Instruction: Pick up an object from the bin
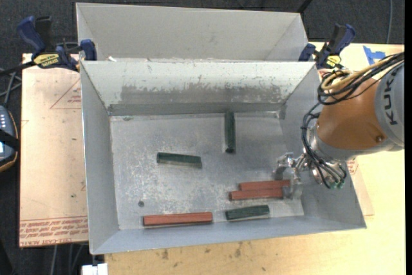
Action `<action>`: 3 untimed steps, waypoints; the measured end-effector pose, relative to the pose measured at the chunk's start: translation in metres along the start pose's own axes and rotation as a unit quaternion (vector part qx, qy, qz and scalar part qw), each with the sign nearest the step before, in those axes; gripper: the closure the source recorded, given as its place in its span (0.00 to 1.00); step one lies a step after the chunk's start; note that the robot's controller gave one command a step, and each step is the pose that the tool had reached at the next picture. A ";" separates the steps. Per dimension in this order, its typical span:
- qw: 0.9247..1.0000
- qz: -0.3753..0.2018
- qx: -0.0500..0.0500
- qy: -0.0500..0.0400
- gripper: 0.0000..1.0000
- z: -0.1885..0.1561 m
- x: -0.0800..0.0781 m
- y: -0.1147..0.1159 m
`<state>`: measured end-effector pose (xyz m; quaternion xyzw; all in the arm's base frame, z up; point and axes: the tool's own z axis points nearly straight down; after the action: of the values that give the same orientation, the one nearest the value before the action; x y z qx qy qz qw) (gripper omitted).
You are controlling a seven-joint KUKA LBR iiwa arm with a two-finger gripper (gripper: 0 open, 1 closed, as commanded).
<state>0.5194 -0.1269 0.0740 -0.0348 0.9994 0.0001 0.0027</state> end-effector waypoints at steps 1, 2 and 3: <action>0.995 -0.094 0.002 -0.011 0.00 0.000 0.032 0.025; 0.995 -0.095 0.002 -0.010 0.00 0.000 0.032 0.025; 1.000 -0.009 0.001 0.000 1.00 0.000 0.013 0.084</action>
Offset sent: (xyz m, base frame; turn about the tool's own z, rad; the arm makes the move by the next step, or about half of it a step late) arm 0.0000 0.0000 0.0000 0.0000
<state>0.5009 -0.0441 0.0741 -0.0442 0.9990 -0.0007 0.0030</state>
